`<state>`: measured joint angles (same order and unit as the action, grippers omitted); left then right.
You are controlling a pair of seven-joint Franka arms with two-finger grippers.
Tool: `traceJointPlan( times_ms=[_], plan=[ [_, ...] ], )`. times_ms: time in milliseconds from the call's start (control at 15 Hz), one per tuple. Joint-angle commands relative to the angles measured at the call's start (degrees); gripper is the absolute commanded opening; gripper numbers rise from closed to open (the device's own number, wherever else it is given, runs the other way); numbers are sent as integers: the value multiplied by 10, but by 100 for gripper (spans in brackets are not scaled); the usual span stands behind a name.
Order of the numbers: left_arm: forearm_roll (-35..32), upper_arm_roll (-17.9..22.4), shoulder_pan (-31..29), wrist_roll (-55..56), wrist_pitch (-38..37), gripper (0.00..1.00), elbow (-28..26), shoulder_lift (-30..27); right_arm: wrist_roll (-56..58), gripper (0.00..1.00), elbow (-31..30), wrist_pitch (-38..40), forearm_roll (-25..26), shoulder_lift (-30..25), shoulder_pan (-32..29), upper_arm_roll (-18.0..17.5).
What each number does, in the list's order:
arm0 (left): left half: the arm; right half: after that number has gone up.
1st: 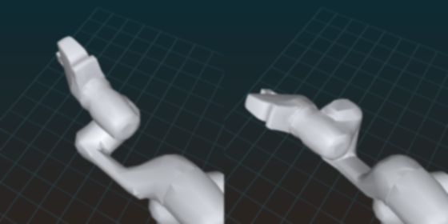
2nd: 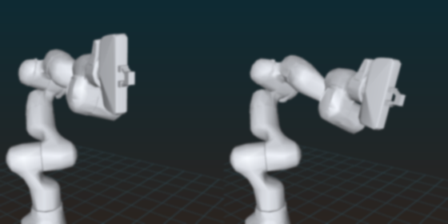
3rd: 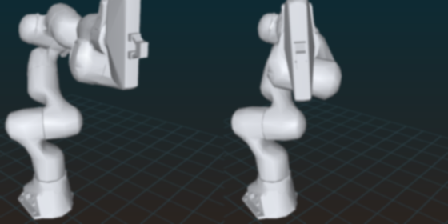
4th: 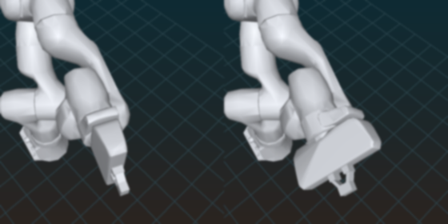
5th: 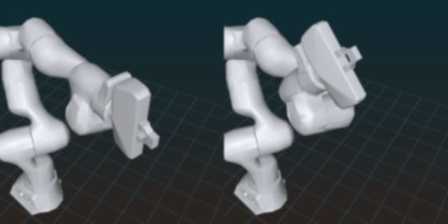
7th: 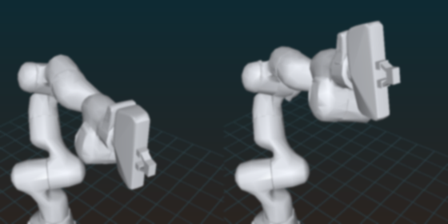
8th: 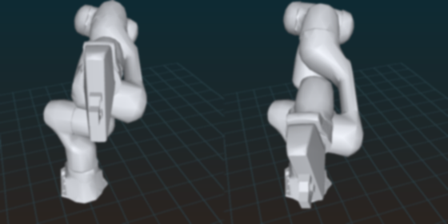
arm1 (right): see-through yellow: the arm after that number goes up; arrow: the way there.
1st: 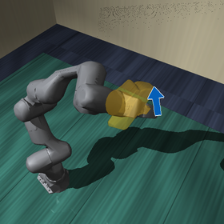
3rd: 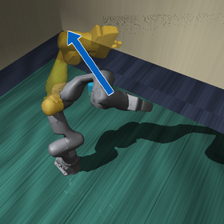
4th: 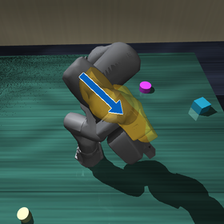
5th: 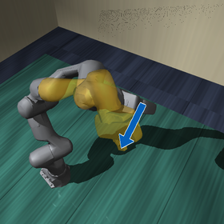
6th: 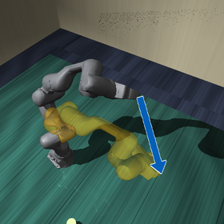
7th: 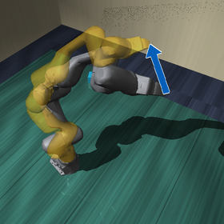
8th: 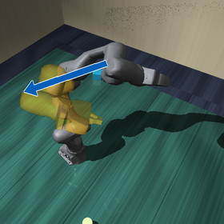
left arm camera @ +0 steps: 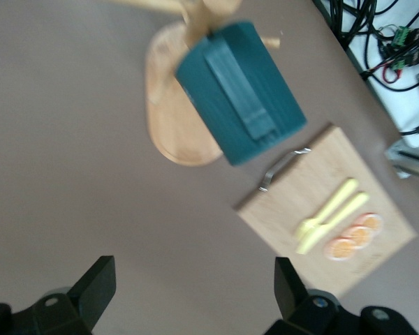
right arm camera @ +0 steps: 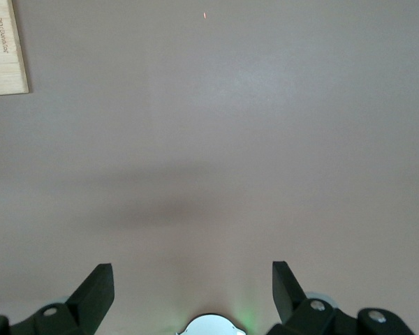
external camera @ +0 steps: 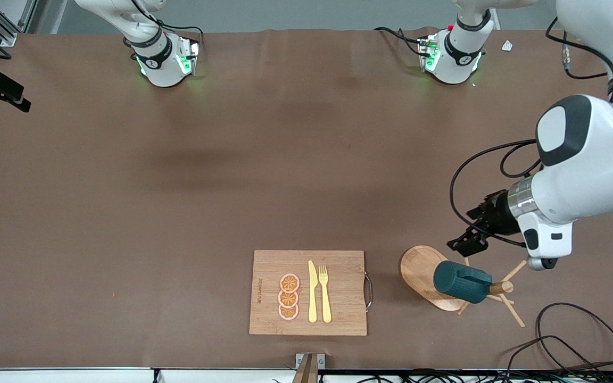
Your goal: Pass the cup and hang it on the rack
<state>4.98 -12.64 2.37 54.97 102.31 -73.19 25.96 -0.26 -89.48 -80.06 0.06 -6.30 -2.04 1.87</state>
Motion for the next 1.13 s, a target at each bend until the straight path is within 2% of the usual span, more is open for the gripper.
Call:
traceJointPlan(
  times_ms=[0, 133, 332, 598, 731, 1063],
  plan=[
    [-56, -9, -11, -105, -35, 100, -13, -54, -1, 100, 3, 5, -13, 0, -16, -7],
    [-58, -1, -17, -178, -69, 100, -11, -78, -10, 100, 3, 4, -16, 0, -17, -7],
    [-102, 11, -18, -304, -95, 100, -27, -126, -14, 100, 3, 3, -27, 0, -23, -7],
    [-104, 63, -18, -445, -118, 100, -59, -191, -13, 100, 3, 2, -27, 0, -22, -7],
    [-95, 73, -22, -469, -155, 100, -77, -218, -11, 100, 3, 2, -26, 0, -22, -7],
    [-84, 73, -49, -521, -173, 100, -120, -274, -4, 100, 3, -3, -17, 1, -19, -8]
  ],
)
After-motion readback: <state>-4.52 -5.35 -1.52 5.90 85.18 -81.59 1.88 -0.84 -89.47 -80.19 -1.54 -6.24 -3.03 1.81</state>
